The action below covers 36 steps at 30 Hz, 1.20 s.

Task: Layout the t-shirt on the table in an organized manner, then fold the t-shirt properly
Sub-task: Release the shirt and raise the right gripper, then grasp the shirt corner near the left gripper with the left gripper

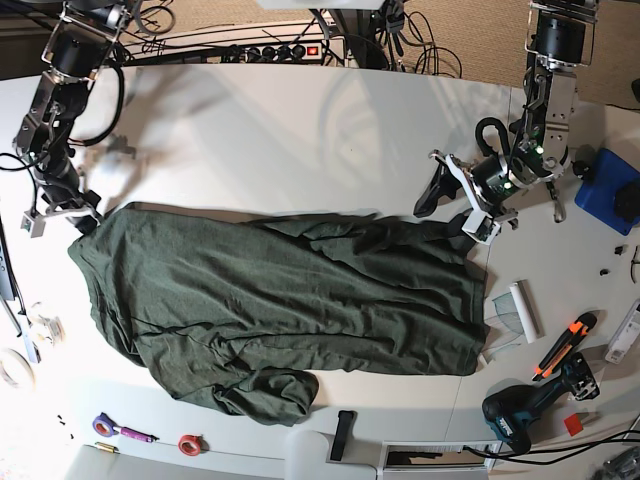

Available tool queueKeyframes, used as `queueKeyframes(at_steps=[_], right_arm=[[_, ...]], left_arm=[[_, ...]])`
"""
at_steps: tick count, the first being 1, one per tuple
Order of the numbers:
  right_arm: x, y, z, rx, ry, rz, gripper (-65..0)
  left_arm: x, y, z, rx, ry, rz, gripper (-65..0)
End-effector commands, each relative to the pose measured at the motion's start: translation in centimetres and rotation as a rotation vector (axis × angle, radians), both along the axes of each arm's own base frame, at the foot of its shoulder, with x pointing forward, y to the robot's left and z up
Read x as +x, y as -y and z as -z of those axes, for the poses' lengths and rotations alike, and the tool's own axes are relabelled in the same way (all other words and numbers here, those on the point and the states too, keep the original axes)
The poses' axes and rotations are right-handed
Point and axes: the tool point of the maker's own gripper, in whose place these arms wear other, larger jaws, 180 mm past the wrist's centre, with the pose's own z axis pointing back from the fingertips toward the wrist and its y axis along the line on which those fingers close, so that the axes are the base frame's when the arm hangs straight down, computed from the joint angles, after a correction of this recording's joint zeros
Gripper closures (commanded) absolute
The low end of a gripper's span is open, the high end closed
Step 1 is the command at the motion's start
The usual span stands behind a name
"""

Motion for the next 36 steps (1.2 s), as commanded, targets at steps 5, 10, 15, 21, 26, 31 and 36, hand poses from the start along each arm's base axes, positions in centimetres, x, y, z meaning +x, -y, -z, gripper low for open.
queueKeyframes(at_steps=[5,10,15,21,26,31,36], right_arm=[[0.1,-1.1,0.6,0.029,-0.019,-0.015,-23.0],[0.7,-2.7,0.5,0.028,0.003,-0.096,-18.3],[0.8,-3.0,0.2,0.022,0.015,-0.126,0.0],[1.0,-1.9,-0.6,-0.006,0.022,-0.123,0.0],[0.9,-0.6,-1.3,-0.037,0.015,-0.123,0.0],[0.9,0.0,-1.7,-0.052,0.013,-0.122,0.0],[0.9,0.0,-1.7,-0.052,0.013,-0.123,0.0]], left_arm=[[0.9,-0.2,-1.6,-0.022,0.049,-0.005,-34.5],[1.0,-0.2,-1.6,-0.027,0.05,-0.006,-34.5],[1.0,-0.2,-1.6,-0.026,0.05,-0.007,-32.2],[1.2,-0.4,-1.6,-0.021,0.051,-0.023,-0.1],[1.2,-0.5,-1.6,-0.021,0.052,-0.023,0.0],[1.2,-0.2,-1.8,-0.012,0.06,0.001,0.0],[2.0,-1.1,-1.5,0.125,0.1,0.012,-29.4]])
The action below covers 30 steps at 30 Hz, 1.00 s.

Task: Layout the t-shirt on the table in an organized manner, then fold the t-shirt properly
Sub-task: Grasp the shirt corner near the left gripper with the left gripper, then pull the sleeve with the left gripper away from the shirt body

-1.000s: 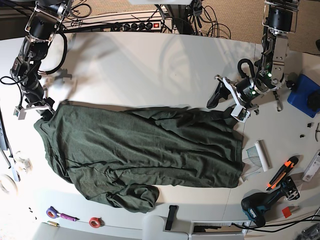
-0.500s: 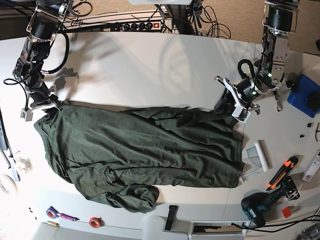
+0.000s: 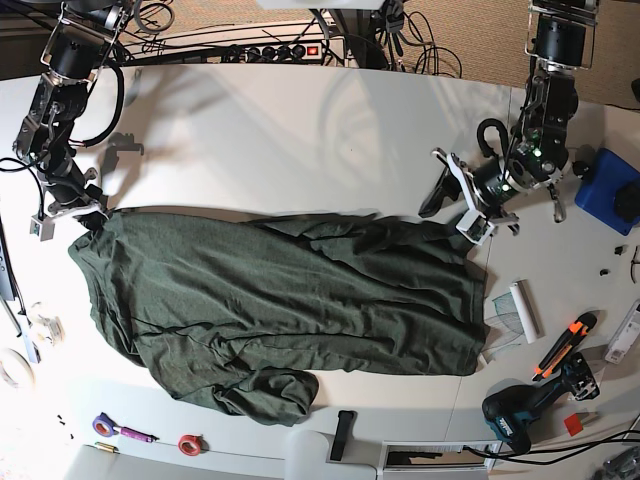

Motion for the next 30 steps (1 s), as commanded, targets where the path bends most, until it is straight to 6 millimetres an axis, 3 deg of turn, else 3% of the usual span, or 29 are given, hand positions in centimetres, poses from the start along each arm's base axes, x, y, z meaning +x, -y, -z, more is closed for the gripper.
queueKeyframes(at_steps=[1,7,14,20,24,30], right_arm=[[0.7,0.9,-1.5,-0.026,0.034,0.003,0.0],[0.7,0.9,-1.5,-0.026,0.035,0.003,0.0],[0.7,0.9,-1.5,-0.027,0.034,0.002,0.0],[0.7,0.9,-1.5,-0.027,0.034,0.003,0.0],[0.7,0.8,-1.5,-0.027,0.033,-0.01,0.0],[0.6,0.2,-2.3,-0.02,0.037,-0.1,0.0]], left_arm=[[1.7,-0.6,-2.0,0.009,0.078,-0.018,-29.4],[3.2,-1.4,-2.3,0.113,0.102,-0.009,-29.5],[2.3,-0.5,-2.0,0.063,0.066,0.03,-29.2],[2.7,-1.2,-1.7,0.07,0.062,-0.017,-15.9],[2.7,-1.2,-1.7,0.07,0.062,-0.017,0.0],[2.3,-0.5,-2.6,-0.011,0.052,0.014,0.0]])
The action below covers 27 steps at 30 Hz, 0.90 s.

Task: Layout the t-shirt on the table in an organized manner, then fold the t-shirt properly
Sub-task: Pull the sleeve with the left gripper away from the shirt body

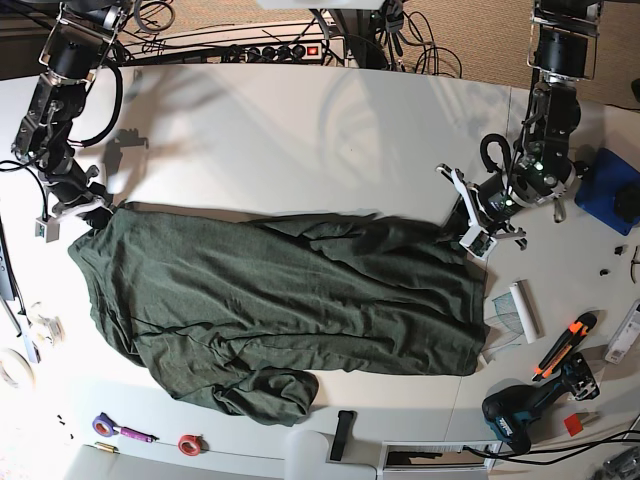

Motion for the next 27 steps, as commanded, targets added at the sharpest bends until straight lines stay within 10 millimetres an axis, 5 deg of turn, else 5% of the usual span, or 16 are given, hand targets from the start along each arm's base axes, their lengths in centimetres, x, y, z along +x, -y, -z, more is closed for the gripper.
queueKeyframes(at_steps=[1,6,15,27], right_arm=[[0.9,1.4,-2.5,-0.02,0.063,0.002,0.0],[0.5,3.1,-5.5,-0.025,0.119,0.004,0.0],[-0.1,4.9,-9.6,0.005,0.194,-0.016,0.0],[0.0,6.8,-12.9,-0.056,0.228,-0.044,0.0]], left_arm=[[0.7,0.1,-1.8,-0.034,0.043,0.018,0.0],[-0.2,1.5,-3.4,-0.09,0.03,0.096,0.0],[-2.0,2.9,-9.3,-0.127,0.188,0.134,0.0],[-3.0,-2.7,-12.8,-0.141,0.209,-0.02,0.0]])
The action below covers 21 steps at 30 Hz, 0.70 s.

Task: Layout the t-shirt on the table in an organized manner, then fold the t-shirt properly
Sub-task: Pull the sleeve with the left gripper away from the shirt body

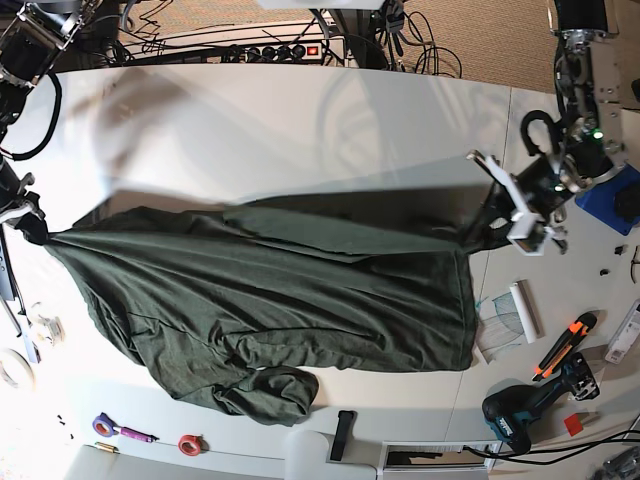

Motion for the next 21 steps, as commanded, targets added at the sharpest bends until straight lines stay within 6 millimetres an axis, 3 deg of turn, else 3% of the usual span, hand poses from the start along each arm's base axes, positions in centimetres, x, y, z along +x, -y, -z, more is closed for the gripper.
queueKeyframes(at_steps=[1,6,11,21], right_arm=[[0.8,1.1,-3.1,-0.041,0.075,0.001,0.0],[0.8,1.5,-3.7,-0.057,0.077,0.002,0.0],[0.8,1.5,-3.6,-0.056,0.074,0.001,0.0],[0.6,1.3,-3.1,-0.052,0.045,-0.007,0.0]], left_arm=[[0.4,-0.7,-1.7,-0.016,0.045,-0.007,0.0],[0.3,-2.5,-2.3,-0.023,0.008,-0.031,0.0],[-0.4,-2.2,-1.8,-0.055,-0.057,-0.007,0.0],[-5.5,-0.5,1.7,-0.163,-0.296,0.063,0.0]])
